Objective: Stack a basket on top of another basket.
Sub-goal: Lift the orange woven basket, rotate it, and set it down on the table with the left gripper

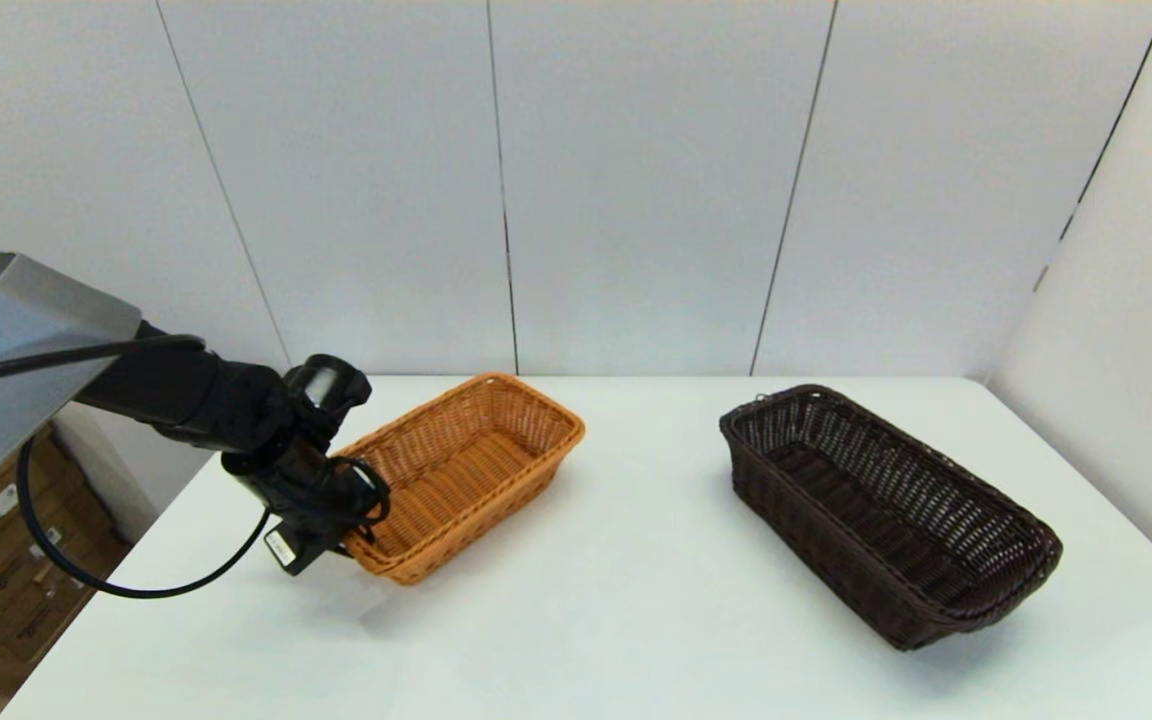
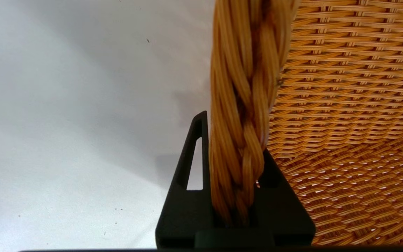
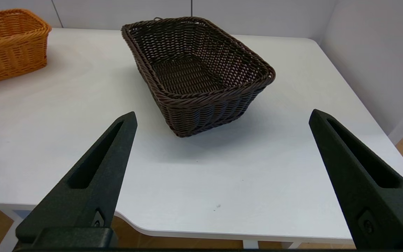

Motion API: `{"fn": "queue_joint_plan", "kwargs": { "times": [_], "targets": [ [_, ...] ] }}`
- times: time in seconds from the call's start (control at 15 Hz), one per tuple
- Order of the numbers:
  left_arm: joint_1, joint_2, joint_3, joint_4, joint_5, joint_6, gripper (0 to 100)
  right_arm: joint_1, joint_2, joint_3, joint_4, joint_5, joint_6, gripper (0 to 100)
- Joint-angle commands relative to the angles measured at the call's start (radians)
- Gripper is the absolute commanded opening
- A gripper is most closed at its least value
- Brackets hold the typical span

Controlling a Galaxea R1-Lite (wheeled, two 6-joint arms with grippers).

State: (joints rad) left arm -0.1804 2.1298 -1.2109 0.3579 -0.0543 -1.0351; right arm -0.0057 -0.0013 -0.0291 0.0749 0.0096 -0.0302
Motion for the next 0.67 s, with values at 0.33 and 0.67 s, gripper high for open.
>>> {"fn": "queue_joint_plan", "kwargs": {
  "times": [0.33, 0.67],
  "targets": [
    [0.025, -0.102, 0.002, 0.0, -0.114, 0.006, 0, 0.0, 0.001, 0.0, 0.0, 0.001, 0.0, 100],
    [0.027, -0.197, 0.01, -0.002, -0.19, 0.01, 0, 0.0, 0.001, 0.0, 0.0, 0.0, 0.0, 100]
  ]
}}
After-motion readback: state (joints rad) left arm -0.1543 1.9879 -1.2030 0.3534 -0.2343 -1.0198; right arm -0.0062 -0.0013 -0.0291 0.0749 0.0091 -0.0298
